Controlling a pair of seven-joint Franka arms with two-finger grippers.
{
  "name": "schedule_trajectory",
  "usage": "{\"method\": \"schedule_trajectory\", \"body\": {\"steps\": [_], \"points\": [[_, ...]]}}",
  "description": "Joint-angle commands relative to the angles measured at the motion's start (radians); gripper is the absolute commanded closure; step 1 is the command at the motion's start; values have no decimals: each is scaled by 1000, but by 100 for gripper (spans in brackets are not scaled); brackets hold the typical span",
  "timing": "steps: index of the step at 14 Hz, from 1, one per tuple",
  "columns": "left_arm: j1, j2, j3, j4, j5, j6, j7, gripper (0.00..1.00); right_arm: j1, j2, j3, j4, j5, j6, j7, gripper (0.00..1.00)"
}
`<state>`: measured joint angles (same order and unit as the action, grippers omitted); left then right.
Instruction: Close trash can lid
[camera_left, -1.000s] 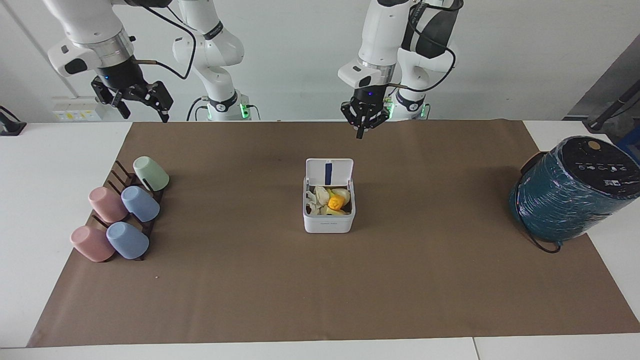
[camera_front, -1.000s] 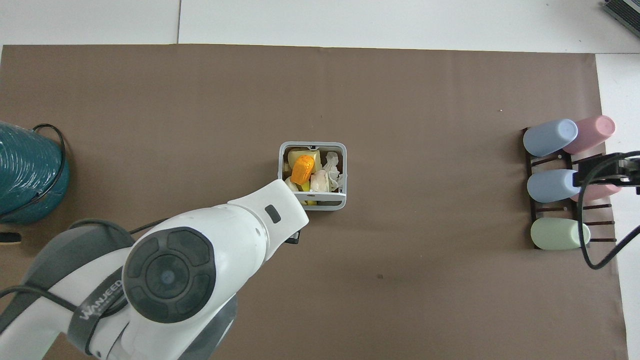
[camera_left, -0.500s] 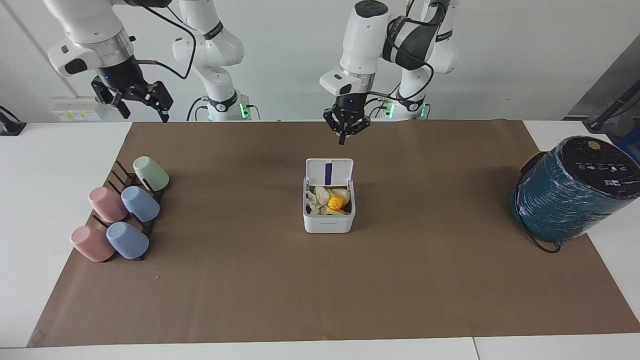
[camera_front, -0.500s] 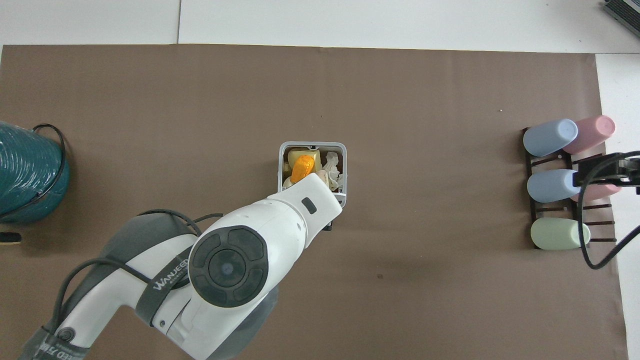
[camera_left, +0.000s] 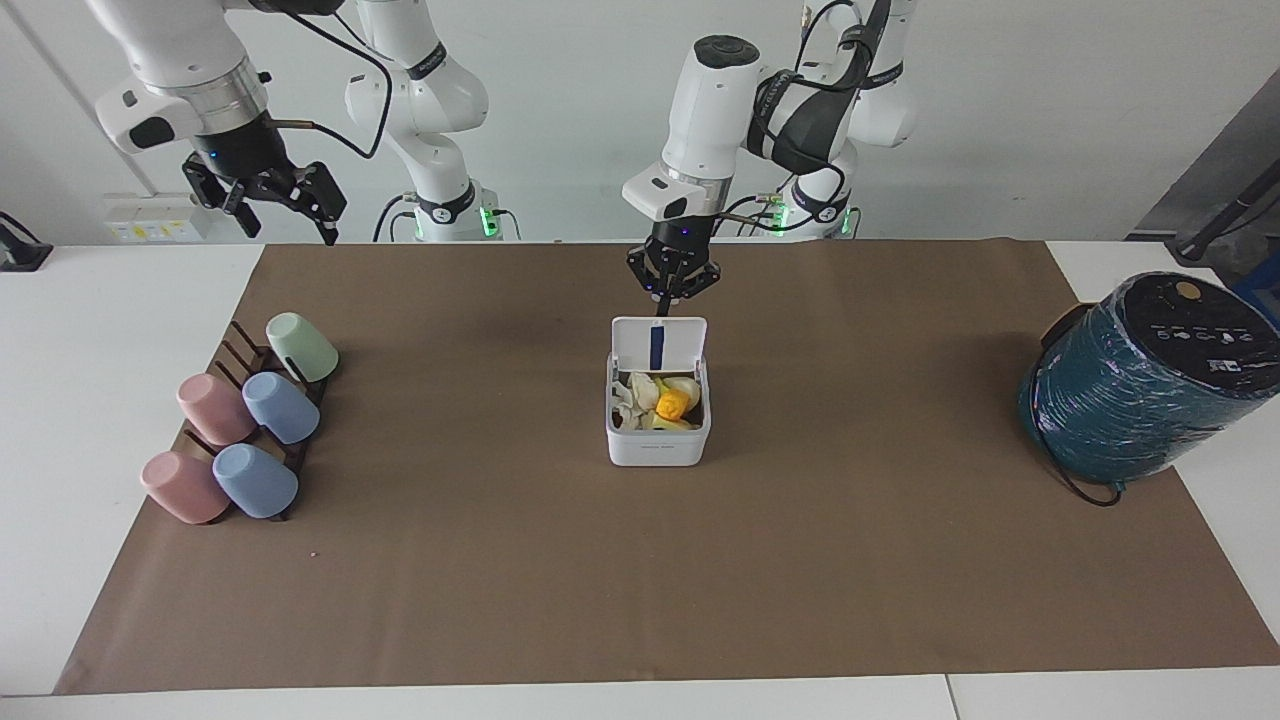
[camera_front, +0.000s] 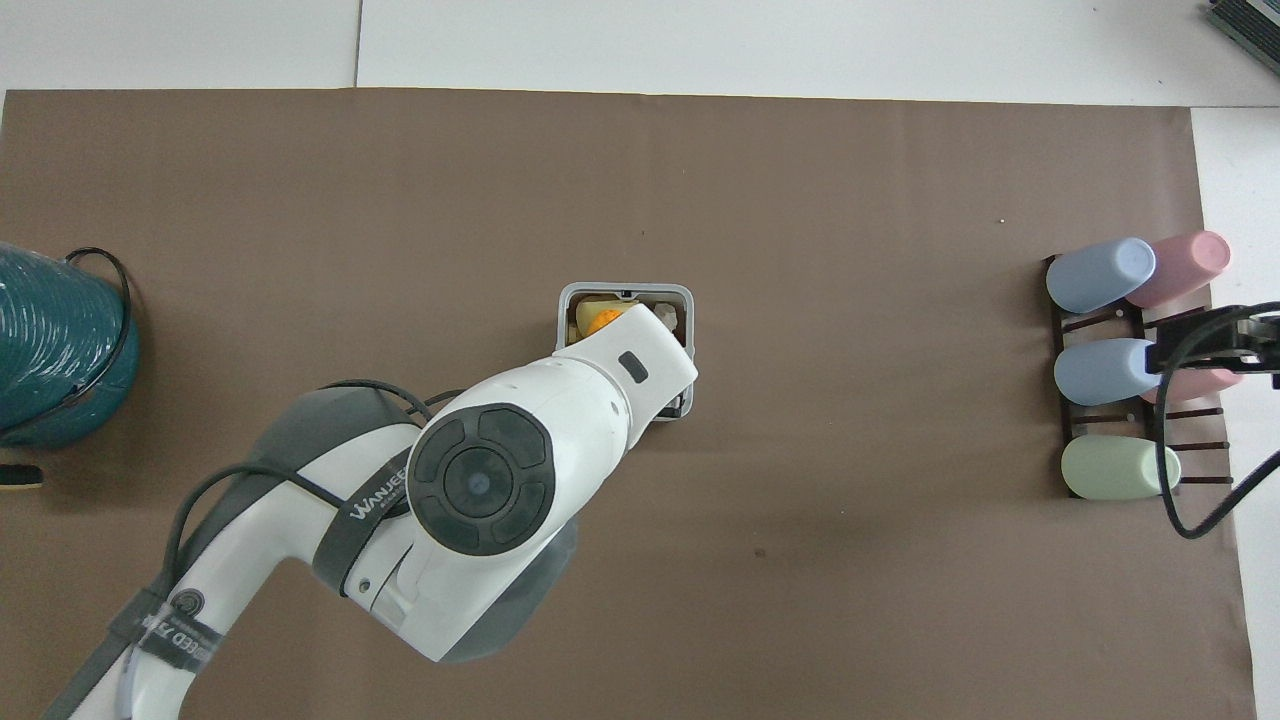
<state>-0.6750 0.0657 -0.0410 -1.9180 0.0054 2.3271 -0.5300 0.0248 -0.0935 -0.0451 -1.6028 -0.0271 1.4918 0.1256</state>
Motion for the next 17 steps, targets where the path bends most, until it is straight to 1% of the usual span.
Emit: {"method": "schedule_trajectory", "body": {"steps": [1, 2, 5, 8, 11, 15, 17], "points": [[20, 34, 3, 23, -1, 41, -11, 100, 0, -6, -1, 4, 4, -12, -12, 0], [29, 37, 3, 22, -2, 61, -11, 100, 0, -6, 1, 4, 3, -12, -12, 0], [34, 91, 3, 25, -2, 129, -11, 100, 0, -6, -1, 4, 4, -12, -12, 0], [49, 112, 3, 25, -2, 158, -10, 100, 0, -6, -1, 4, 4, -12, -12, 0], [49, 178, 3, 56, -2, 179, -11, 100, 0, -6, 1, 4, 4, -12, -12, 0], [49, 227, 4, 69, -1, 213, -13, 100, 0, -6, -1, 4, 3, -12, -12, 0], [45, 275, 4, 100, 1, 213, -15, 100, 0, -6, 1, 4, 4, -12, -12, 0]]}}
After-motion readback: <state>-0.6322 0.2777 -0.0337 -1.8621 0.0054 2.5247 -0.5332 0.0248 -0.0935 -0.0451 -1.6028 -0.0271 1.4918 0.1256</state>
